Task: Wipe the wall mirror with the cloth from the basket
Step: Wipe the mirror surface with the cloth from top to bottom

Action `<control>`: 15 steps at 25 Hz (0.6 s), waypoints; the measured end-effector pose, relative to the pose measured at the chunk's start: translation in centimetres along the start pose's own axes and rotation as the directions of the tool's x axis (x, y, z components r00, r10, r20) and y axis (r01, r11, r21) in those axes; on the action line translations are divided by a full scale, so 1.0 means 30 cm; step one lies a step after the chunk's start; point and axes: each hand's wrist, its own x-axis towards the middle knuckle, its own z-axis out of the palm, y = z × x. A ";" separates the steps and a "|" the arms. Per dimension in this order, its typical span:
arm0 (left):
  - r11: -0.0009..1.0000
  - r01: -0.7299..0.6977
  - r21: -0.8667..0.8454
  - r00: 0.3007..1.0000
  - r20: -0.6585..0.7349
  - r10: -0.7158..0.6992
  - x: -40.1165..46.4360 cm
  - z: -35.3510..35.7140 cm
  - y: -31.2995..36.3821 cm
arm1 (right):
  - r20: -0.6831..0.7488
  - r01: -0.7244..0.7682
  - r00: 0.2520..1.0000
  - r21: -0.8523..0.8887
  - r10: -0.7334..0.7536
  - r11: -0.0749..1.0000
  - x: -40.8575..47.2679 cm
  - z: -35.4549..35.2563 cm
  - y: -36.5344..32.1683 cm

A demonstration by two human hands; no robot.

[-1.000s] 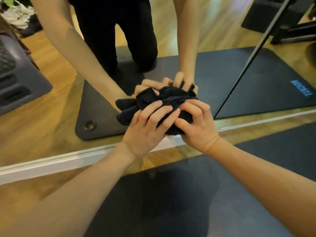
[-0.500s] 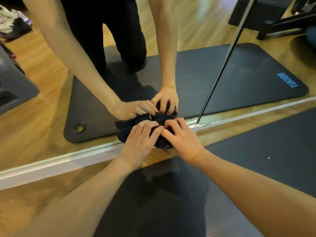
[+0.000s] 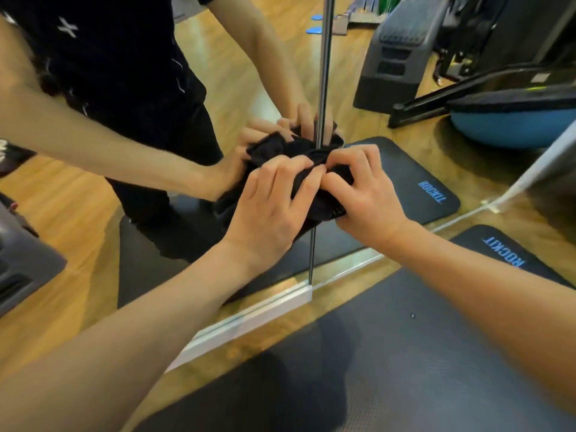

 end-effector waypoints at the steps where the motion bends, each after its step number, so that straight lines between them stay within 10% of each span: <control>1: 0.999 -0.031 0.039 1.000 0.000 0.031 0.016 0.005 -0.002 | -0.021 0.009 1.000 -0.014 -0.009 1.000 0.001 0.000 0.015; 6: 0.965 -0.201 0.167 0.979 0.075 0.191 -0.172 0.216 0.057 | -0.040 -0.092 0.995 -0.024 0.091 0.995 -0.322 0.201 -0.011; 15: 0.957 -0.287 0.031 0.862 0.445 0.244 -0.663 0.544 0.186 | 0.371 -0.522 0.819 0.165 0.438 0.837 -0.905 0.538 -0.308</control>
